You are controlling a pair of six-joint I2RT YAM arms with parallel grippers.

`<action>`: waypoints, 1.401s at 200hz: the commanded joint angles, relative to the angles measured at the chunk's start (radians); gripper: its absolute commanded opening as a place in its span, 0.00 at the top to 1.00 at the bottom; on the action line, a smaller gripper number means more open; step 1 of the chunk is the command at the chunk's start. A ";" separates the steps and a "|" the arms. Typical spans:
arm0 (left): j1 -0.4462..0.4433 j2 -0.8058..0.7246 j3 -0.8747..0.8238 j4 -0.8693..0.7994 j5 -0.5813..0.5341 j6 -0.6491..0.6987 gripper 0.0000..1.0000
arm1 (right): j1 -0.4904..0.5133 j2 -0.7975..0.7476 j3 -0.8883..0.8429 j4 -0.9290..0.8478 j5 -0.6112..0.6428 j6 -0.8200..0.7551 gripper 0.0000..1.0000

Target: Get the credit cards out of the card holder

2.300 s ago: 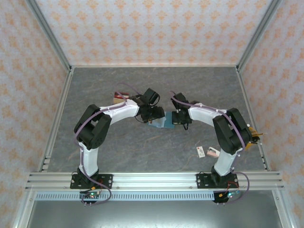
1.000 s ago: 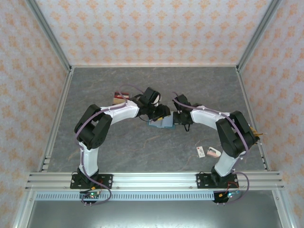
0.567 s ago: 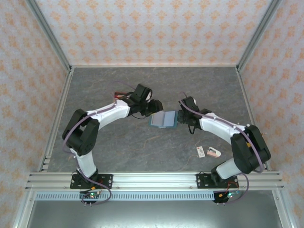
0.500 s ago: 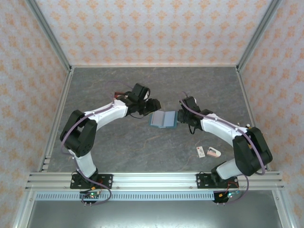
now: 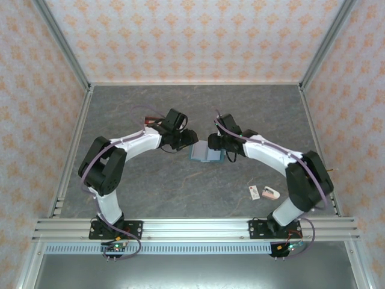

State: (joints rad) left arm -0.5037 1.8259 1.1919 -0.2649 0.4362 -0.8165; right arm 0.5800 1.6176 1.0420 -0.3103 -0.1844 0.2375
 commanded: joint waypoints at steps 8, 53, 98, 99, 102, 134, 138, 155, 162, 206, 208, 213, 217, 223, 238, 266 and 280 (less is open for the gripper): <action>-0.008 0.032 0.023 -0.004 0.027 0.015 0.54 | -0.003 0.086 0.043 -0.101 -0.015 -0.011 0.67; -0.033 0.104 0.086 -0.039 0.087 0.050 0.59 | -0.011 0.139 0.054 -0.124 0.009 -0.002 0.68; -0.043 0.142 0.124 -0.074 0.058 0.062 0.61 | -0.019 0.163 0.050 -0.130 0.015 0.009 0.69; -0.043 0.143 0.125 -0.075 0.057 0.061 0.61 | -0.019 0.164 0.050 -0.131 0.016 0.008 0.69; -0.043 0.144 0.126 -0.078 0.053 0.060 0.61 | -0.019 0.166 0.050 -0.131 0.015 0.008 0.69; -0.043 0.137 0.135 -0.113 0.001 0.078 0.61 | -0.021 0.174 0.049 -0.138 0.021 0.010 0.69; -0.043 0.134 0.135 -0.116 -0.001 0.081 0.61 | -0.022 0.175 0.049 -0.139 0.023 0.010 0.69; -0.044 0.129 0.143 -0.134 -0.013 0.092 0.60 | -0.022 0.181 0.050 -0.142 0.024 0.012 0.69; -0.043 0.130 0.146 -0.145 -0.021 0.097 0.60 | -0.022 0.183 0.050 -0.144 0.025 0.012 0.69; -0.043 0.132 0.164 -0.177 -0.049 0.115 0.60 | -0.023 0.189 0.053 -0.151 0.039 0.008 0.69; -0.044 0.132 0.165 -0.178 -0.049 0.116 0.60 | -0.022 0.189 0.053 -0.152 0.038 0.007 0.69; -0.043 0.134 0.168 -0.178 -0.050 0.116 0.60 | -0.022 0.191 0.053 -0.151 0.037 0.007 0.69; -0.044 0.137 0.171 -0.179 -0.048 0.116 0.60 | -0.022 0.192 0.053 -0.152 0.036 0.008 0.69; -0.045 0.139 0.172 -0.179 -0.044 0.117 0.60 | -0.022 0.194 0.053 -0.153 0.034 0.008 0.69; -0.044 0.147 0.179 -0.180 -0.029 0.122 0.60 | -0.022 0.197 0.056 -0.156 0.034 0.008 0.69; -0.047 0.160 0.191 -0.189 -0.015 0.132 0.61 | -0.022 0.197 0.055 -0.158 0.034 0.008 0.69; -0.050 0.166 0.193 -0.191 -0.014 0.134 0.61 | -0.022 0.199 0.056 -0.159 0.035 0.007 0.69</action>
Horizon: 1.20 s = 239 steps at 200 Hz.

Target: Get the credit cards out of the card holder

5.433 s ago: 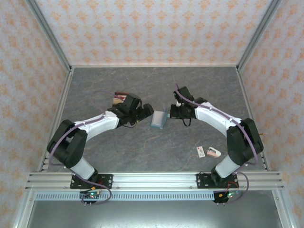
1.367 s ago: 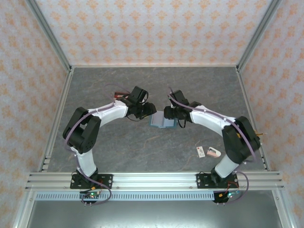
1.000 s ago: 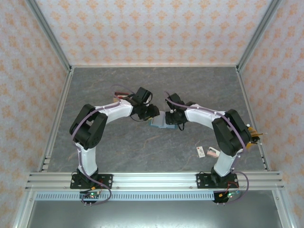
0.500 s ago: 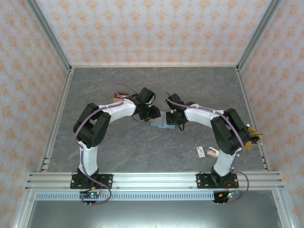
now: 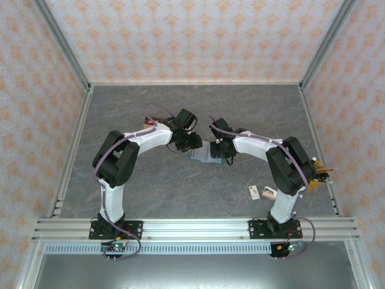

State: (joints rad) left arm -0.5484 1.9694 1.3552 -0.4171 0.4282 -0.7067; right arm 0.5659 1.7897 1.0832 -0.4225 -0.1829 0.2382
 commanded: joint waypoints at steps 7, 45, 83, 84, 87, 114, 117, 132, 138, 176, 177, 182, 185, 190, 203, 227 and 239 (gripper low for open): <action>-0.004 0.027 0.031 -0.041 -0.003 0.027 0.61 | -0.008 0.029 0.016 -0.049 0.033 0.007 0.69; -0.005 0.050 0.047 -0.063 -0.006 0.041 0.61 | -0.008 0.033 0.018 -0.053 0.031 0.007 0.69; -0.009 0.062 0.048 -0.054 0.022 0.038 0.61 | -0.008 0.036 0.020 -0.056 0.031 0.006 0.69; -0.010 0.063 0.048 -0.054 0.022 0.038 0.61 | -0.008 0.036 0.020 -0.055 0.030 0.006 0.69; -0.010 0.064 0.048 -0.054 0.025 0.038 0.61 | -0.008 0.037 0.020 -0.056 0.029 0.006 0.69; -0.011 0.062 0.050 -0.048 0.048 0.041 0.64 | -0.007 0.042 0.023 -0.056 0.026 0.005 0.69; -0.012 0.061 0.050 -0.046 0.051 0.041 0.64 | -0.009 0.042 0.023 -0.057 0.025 0.005 0.69; -0.013 0.059 0.052 -0.043 0.059 0.042 0.65 | -0.009 0.043 0.023 -0.056 0.023 0.007 0.69; -0.012 0.059 0.051 -0.040 0.066 0.042 0.66 | -0.008 0.045 0.024 -0.056 0.022 0.006 0.69; -0.014 0.061 0.059 -0.041 0.086 0.042 0.69 | -0.008 0.042 0.023 -0.056 0.017 0.006 0.69; -0.014 0.062 0.059 -0.041 0.086 0.042 0.69 | -0.008 0.042 0.023 -0.056 0.017 0.006 0.69; -0.014 0.063 0.061 -0.044 0.084 0.042 0.69 | -0.008 0.043 0.023 -0.056 0.015 0.006 0.69; -0.014 0.063 0.061 -0.044 0.085 0.043 0.69 | -0.008 0.043 0.023 -0.056 0.015 0.006 0.69; -0.014 0.063 0.061 -0.044 0.086 0.042 0.69 | -0.008 0.043 0.023 -0.057 0.013 0.006 0.69; -0.015 0.066 0.064 -0.045 0.087 0.037 0.68 | -0.008 0.042 0.023 -0.053 0.004 0.007 0.70; -0.016 0.072 0.065 -0.053 0.071 0.014 0.68 | -0.008 0.043 0.023 -0.048 -0.030 0.007 0.72; -0.017 0.077 0.065 -0.058 0.059 0.009 0.68 | -0.008 0.043 0.023 -0.044 -0.049 0.008 0.72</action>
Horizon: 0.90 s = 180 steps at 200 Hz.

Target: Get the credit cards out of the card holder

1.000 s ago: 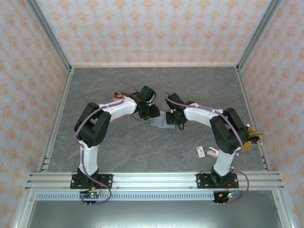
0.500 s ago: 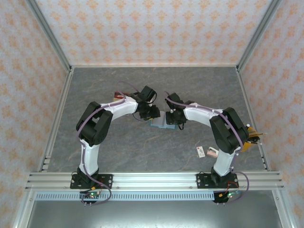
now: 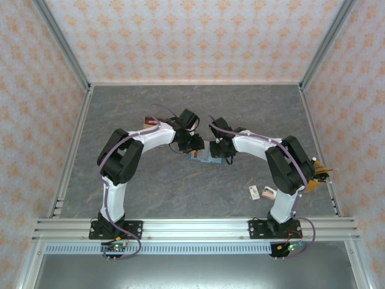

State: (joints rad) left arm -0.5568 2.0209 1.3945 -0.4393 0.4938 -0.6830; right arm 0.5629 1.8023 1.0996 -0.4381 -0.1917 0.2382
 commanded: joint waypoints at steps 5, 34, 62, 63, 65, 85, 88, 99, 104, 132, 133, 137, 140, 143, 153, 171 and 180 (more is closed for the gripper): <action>-0.009 0.027 0.026 -0.037 -0.009 -0.017 0.67 | -0.006 0.032 0.005 -0.027 -0.045 0.008 0.72; -0.008 0.038 0.023 -0.036 -0.007 -0.030 0.65 | -0.009 0.029 0.003 -0.025 -0.048 0.011 0.72; -0.011 0.036 -0.002 0.028 0.048 -0.066 0.61 | -0.016 0.026 -0.002 -0.019 -0.064 0.015 0.72; -0.011 0.036 -0.003 0.033 0.051 -0.068 0.61 | -0.017 0.025 -0.003 -0.019 -0.065 0.016 0.72; -0.011 0.035 -0.006 0.040 0.057 -0.071 0.61 | -0.017 0.025 -0.003 -0.019 -0.067 0.016 0.73; -0.009 0.027 -0.020 0.091 0.101 -0.094 0.59 | -0.023 0.024 -0.004 -0.017 -0.097 0.015 0.73; -0.010 0.026 -0.021 0.097 0.106 -0.096 0.59 | -0.024 0.023 -0.005 -0.015 -0.102 0.015 0.74; -0.010 0.022 -0.026 0.121 0.129 -0.104 0.59 | -0.030 0.008 -0.015 0.000 -0.124 0.014 0.75; -0.009 0.019 -0.030 0.135 0.141 -0.106 0.60 | -0.032 -0.002 -0.023 0.010 -0.133 0.016 0.75; -0.010 0.004 -0.049 0.192 0.179 -0.115 0.64 | -0.041 -0.068 -0.062 0.061 -0.160 0.017 0.75; -0.011 0.004 -0.049 0.193 0.180 -0.115 0.64 | -0.041 -0.070 -0.064 0.063 -0.161 0.017 0.75; -0.010 0.003 -0.050 0.198 0.185 -0.116 0.64 | -0.041 -0.080 -0.070 0.072 -0.163 0.019 0.75; -0.011 0.003 -0.051 0.202 0.187 -0.118 0.64 | -0.041 -0.087 -0.075 0.079 -0.164 0.019 0.75; -0.010 0.004 -0.051 0.205 0.189 -0.118 0.65 | -0.043 -0.094 -0.081 0.086 -0.165 0.019 0.75; -0.011 0.008 -0.054 0.215 0.196 -0.120 0.65 | -0.043 -0.118 -0.096 0.106 -0.165 0.022 0.75; -0.011 0.012 -0.061 0.249 0.216 -0.135 0.66 | -0.043 -0.163 -0.126 0.138 -0.147 0.025 0.76; -0.012 0.013 -0.064 0.266 0.225 -0.144 0.66 | -0.043 -0.186 -0.140 0.153 -0.128 0.029 0.76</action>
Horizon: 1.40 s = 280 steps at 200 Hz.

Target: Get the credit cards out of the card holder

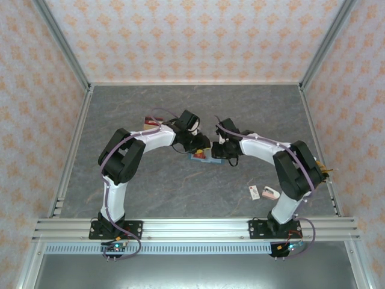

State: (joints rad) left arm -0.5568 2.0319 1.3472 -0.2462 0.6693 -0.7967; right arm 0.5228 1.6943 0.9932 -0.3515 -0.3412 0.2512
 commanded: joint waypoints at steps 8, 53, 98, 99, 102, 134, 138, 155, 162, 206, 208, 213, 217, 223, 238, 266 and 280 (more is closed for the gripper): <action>-0.012 0.004 -0.017 0.082 0.053 -0.036 0.66 | -0.003 -0.098 -0.047 0.078 0.039 0.017 0.76; -0.019 0.016 -0.004 0.103 0.071 -0.048 0.65 | -0.003 -0.220 -0.129 0.154 0.151 0.035 0.76; -0.063 0.044 0.048 0.097 0.070 -0.058 0.59 | -0.004 -0.336 -0.203 0.200 0.297 0.068 0.75; -0.064 0.045 0.049 0.096 0.069 -0.058 0.58 | -0.004 -0.339 -0.205 0.201 0.299 0.069 0.75; -0.067 0.050 0.053 0.093 0.067 -0.058 0.58 | -0.004 -0.344 -0.209 0.204 0.302 0.072 0.75; -0.076 0.086 0.061 0.089 0.046 -0.076 0.51 | -0.007 -0.393 -0.244 0.238 0.307 0.080 0.73; -0.075 0.086 0.061 0.088 0.043 -0.077 0.50 | -0.007 -0.396 -0.245 0.239 0.307 0.081 0.73; -0.075 0.084 0.073 0.052 0.022 -0.062 0.45 | -0.008 -0.397 -0.249 0.240 0.306 0.085 0.72; -0.076 0.082 0.083 0.024 0.012 -0.051 0.44 | -0.007 -0.397 -0.249 0.241 0.303 0.088 0.72; -0.061 -0.008 0.050 0.036 -0.003 -0.045 0.41 | -0.008 -0.409 -0.261 0.256 0.299 0.089 0.71; -0.058 -0.017 0.046 0.036 -0.007 -0.045 0.41 | -0.009 -0.409 -0.261 0.256 0.298 0.089 0.71; -0.053 -0.034 0.037 0.035 -0.016 -0.044 0.41 | -0.008 -0.410 -0.261 0.257 0.294 0.088 0.71; -0.046 -0.049 0.028 0.032 -0.024 -0.043 0.41 | -0.008 -0.412 -0.260 0.257 0.291 0.087 0.71; -0.037 -0.070 0.014 0.027 -0.038 -0.038 0.41 | -0.008 -0.412 -0.258 0.257 0.282 0.085 0.71; -0.006 -0.116 -0.029 0.010 -0.069 -0.029 0.42 | -0.008 -0.410 -0.243 0.250 0.232 0.081 0.70; 0.063 -0.213 -0.129 -0.005 -0.125 -0.020 0.47 | -0.008 -0.381 -0.160 0.205 0.043 0.071 0.68; 0.089 -0.256 -0.173 -0.005 -0.155 -0.013 0.48 | -0.008 -0.339 -0.105 0.164 -0.045 0.085 0.67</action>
State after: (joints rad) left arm -0.5098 1.8389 1.2480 -0.2123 0.6075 -0.8387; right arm 0.5175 1.3125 0.7849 -0.1471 -0.2089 0.3286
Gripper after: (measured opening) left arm 0.529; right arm 0.325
